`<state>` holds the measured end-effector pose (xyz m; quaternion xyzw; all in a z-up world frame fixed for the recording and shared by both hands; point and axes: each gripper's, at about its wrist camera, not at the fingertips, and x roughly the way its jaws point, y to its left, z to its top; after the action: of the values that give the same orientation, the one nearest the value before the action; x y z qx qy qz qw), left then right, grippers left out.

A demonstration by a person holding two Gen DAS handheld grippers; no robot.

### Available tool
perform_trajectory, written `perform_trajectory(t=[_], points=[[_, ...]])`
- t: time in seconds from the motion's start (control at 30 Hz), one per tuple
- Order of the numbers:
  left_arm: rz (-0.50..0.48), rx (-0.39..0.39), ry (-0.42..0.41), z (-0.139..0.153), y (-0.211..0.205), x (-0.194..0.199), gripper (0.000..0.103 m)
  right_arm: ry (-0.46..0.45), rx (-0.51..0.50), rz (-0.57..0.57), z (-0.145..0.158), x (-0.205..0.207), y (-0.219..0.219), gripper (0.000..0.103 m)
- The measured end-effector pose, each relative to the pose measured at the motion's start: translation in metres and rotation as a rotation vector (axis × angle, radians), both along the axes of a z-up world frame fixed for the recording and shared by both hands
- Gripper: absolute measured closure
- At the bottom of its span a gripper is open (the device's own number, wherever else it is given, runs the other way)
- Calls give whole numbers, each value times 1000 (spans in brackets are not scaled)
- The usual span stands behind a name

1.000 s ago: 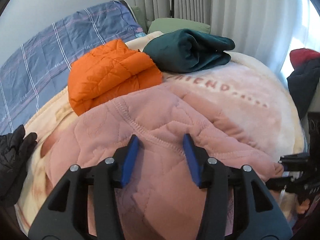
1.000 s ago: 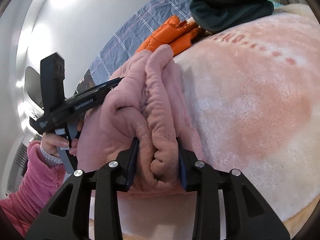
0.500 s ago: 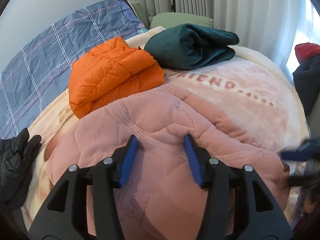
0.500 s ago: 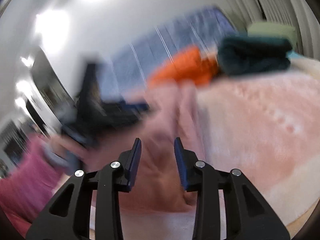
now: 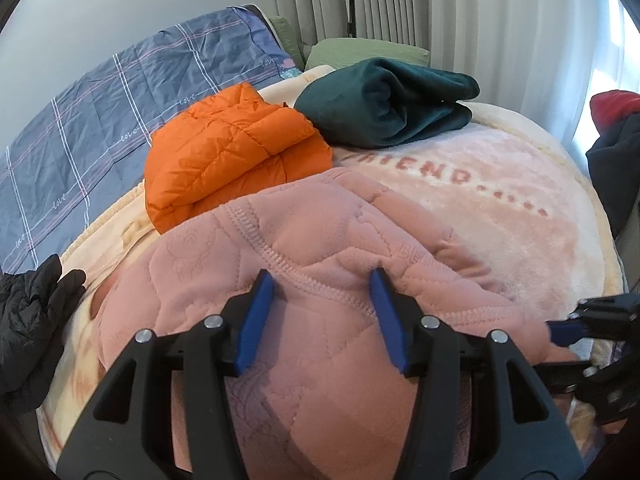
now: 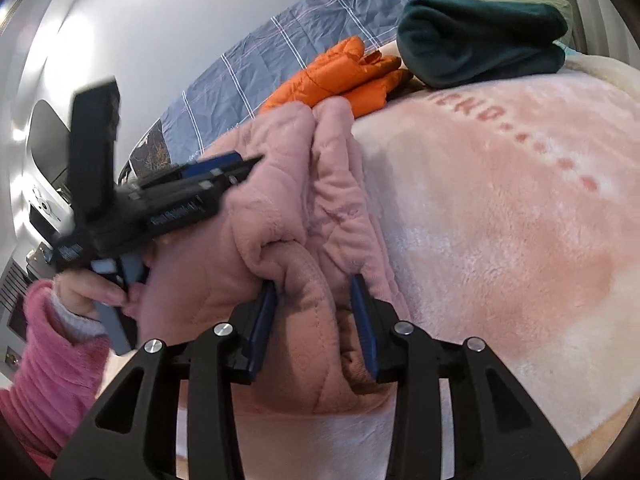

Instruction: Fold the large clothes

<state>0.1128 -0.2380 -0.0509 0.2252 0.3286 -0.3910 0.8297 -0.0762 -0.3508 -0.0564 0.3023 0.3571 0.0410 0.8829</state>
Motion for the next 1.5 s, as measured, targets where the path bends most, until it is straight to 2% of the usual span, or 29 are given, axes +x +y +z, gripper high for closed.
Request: perform_trajectory(t=[0.07,0.13,0.17,0.2,0.23,0.3,0.4,0.47,0.57,0.63,0.77,0.87,0.93,0.97,1.03,1.17,1.33,1.37,1.43,1.5], points=[[0,-18,32,1,2,4,51,-75,13,19,19,2,-1,66],[-2,-26,44,1,4,6,51,-133,-27,28,29,4,2,66],[-2,-26,44,2,4,6,51,-126,-61,27,29,9,5,66],[-1,-25,40,2,4,5,51,-71,-88,28,18,20,7,59],[1,-21,32,2,4,5,51,-25,-48,43,2,29,6,57],[4,-25,22,3,6,6,50,-21,103,46,-25,34,-8,54],[14,-72,19,13,15,4,49,-14,175,58,-26,30,-19,54],[52,-113,2,28,30,-2,48,-9,132,58,-25,29,-16,54],[75,-149,-64,45,60,-24,38,-8,104,52,-24,32,-16,53],[43,-146,-111,50,86,-53,31,-15,106,45,-24,33,-14,53],[-35,-84,-112,35,126,-112,24,-26,80,32,-23,28,-7,52],[-107,48,-99,9,143,-160,22,-26,60,21,-21,27,-5,51],[-125,137,-108,-10,140,-177,22,-28,49,15,-18,21,-2,50],[-117,175,-129,-20,135,-181,22,-29,46,12,-18,20,-1,49],[-69,199,-171,-30,127,-179,22,-31,39,3,-17,18,2,49],[41,108,-207,-26,111,-164,20,-30,0,-12,-15,16,5,47],[147,287,-356,-52,102,-158,20,-37,3,-27,-18,16,2,46],[180,283,-340,-52,109,-154,20,-38,1,-31,-19,16,2,46],[269,226,-226,-48,132,-139,20,-39,-25,-20,-19,16,5,46],[317,187,-139,-48,148,-130,20,-36,-38,-6,-17,16,10,46]])
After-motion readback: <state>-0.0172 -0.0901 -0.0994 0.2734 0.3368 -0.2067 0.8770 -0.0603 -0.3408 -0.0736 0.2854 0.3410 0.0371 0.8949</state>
